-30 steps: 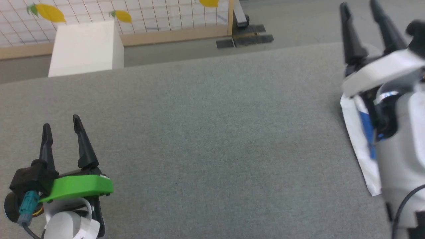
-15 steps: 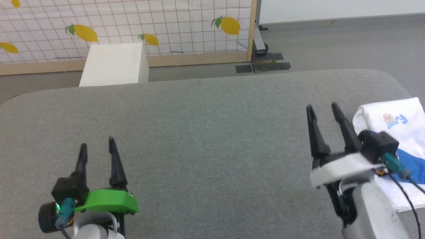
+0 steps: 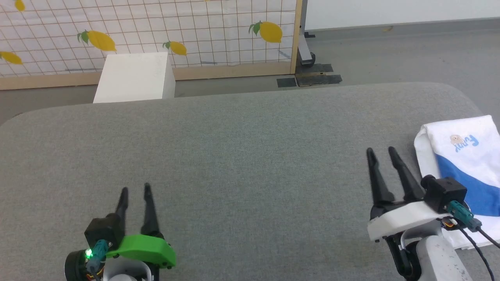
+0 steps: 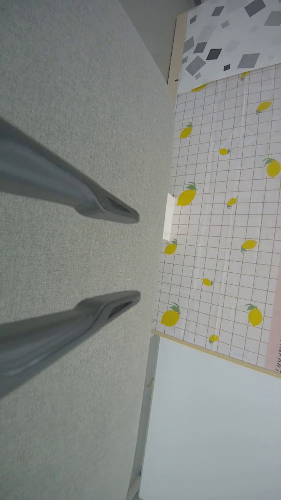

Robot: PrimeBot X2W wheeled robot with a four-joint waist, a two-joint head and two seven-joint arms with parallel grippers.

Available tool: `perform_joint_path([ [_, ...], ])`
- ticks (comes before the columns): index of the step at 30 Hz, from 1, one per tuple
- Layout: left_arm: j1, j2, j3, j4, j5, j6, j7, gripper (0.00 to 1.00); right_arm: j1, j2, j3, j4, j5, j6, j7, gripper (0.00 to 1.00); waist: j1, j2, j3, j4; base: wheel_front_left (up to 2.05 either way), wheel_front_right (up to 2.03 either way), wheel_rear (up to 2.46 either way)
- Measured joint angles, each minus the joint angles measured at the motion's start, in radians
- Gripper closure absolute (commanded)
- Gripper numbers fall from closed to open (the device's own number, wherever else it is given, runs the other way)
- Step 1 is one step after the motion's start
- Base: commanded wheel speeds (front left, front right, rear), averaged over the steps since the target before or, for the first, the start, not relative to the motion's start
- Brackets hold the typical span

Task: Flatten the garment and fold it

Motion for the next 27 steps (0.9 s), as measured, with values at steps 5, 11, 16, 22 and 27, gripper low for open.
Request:
perform_joint_path([
  [5,0.0,0.0,0.0,0.0,0.0,0.0,0.004,1.0,0.0,0.0,0.0,-0.001,0.0,0.0,0.001,1.0,0.0,0.0,0.0,0.001,0.0,0.0,0.0],
  [11,0.0,0.0,0.001,-0.006,0.006,0.0,0.013,1.0,0.0,0.0,-0.001,-0.01,-0.006,0.0,0.011,1.0,0.0,0.0,0.0,0.003,0.0,0.0,0.0],
  [16,0.0,0.0,0.002,-0.013,0.011,-0.002,0.023,1.0,0.003,0.0,-0.002,-0.021,-0.015,0.0,0.021,1.0,0.0,0.0,0.0,0.006,0.0,0.0,0.0],
  [22,0.0,0.0,0.003,-0.022,0.016,-0.008,0.035,1.0,0.011,0.0,-0.004,-0.035,-0.026,0.0,0.036,1.0,0.0,0.0,0.0,0.008,0.0,0.0,0.0],
  [27,0.0,0.0,0.004,-0.029,0.026,-0.01,0.048,1.0,0.017,0.0,-0.005,-0.049,-0.034,0.0,0.048,1.0,0.0,0.0,0.001,0.011,0.0,0.0,0.0],
])
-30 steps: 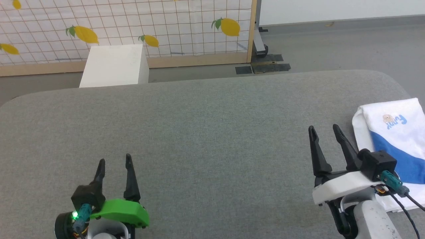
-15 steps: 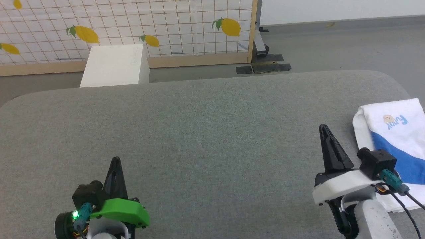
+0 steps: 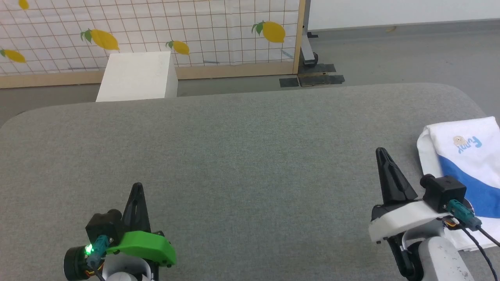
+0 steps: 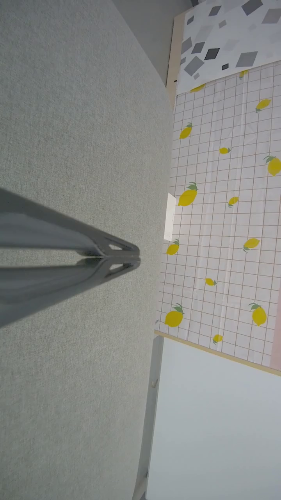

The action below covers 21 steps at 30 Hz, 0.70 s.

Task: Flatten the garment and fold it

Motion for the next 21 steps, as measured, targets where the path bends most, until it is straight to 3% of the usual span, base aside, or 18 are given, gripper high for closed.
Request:
perform_joint_path([
  [21,0.001,-0.001,0.005,-0.031,0.043,-0.016,0.041,1.0,0.033,0.0,-0.005,-0.048,-0.037,0.0,0.041,1.0,0.0,0.0,0.0,0.009,0.0,0.0,0.0],
])
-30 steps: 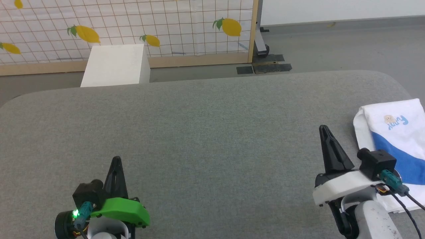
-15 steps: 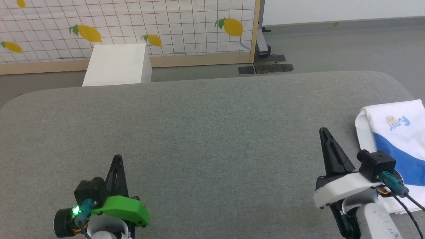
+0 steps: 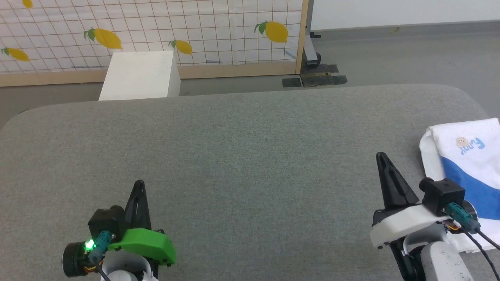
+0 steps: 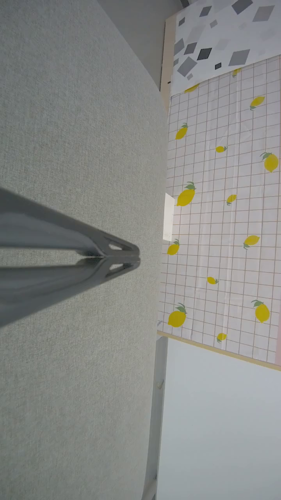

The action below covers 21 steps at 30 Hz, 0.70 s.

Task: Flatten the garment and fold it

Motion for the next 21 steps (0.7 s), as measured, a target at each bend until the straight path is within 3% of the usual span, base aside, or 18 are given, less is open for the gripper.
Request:
perform_joint_path([
  [21,0.001,-0.002,0.004,-0.03,0.04,-0.01,0.04,1.0,0.023,0.0,-0.005,-0.048,-0.034,0.0,0.044,1.0,0.0,0.0,0.0,0.009,0.0,0.0,0.0],
])
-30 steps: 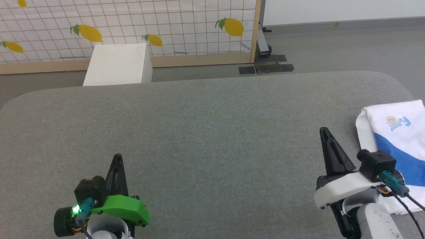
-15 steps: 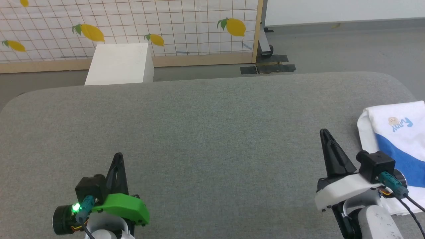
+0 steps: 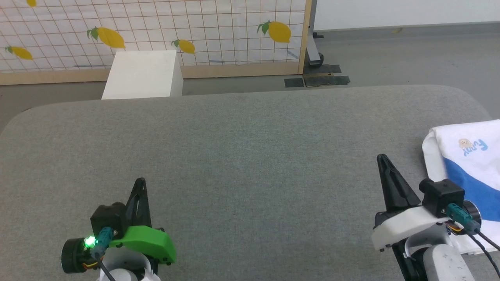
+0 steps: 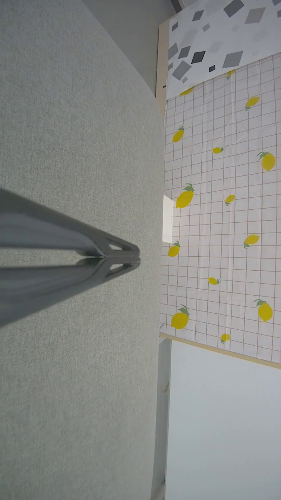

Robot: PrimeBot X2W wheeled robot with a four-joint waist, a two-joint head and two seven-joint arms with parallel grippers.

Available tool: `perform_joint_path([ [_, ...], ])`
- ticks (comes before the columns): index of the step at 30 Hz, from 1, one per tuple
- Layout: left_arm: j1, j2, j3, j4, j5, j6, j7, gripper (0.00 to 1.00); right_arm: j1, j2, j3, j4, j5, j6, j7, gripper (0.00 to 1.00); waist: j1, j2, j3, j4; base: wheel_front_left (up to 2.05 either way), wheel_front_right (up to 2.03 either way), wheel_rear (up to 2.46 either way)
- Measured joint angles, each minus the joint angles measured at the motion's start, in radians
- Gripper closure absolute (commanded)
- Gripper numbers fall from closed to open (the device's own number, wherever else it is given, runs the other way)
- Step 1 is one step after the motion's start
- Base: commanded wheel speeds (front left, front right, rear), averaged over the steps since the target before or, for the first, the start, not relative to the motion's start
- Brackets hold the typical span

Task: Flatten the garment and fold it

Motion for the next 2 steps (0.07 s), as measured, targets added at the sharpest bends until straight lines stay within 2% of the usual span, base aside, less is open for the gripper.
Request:
perform_joint_path([
  [2,0.0,0.0,0.0,-0.002,0.004,-0.001,0.007,1.0,0.003,0.0,0.0,-0.004,-0.002,0.0,0.001,1.0,0.0,0.0,0.0,0.001,0.0,0.0,0.0],
])
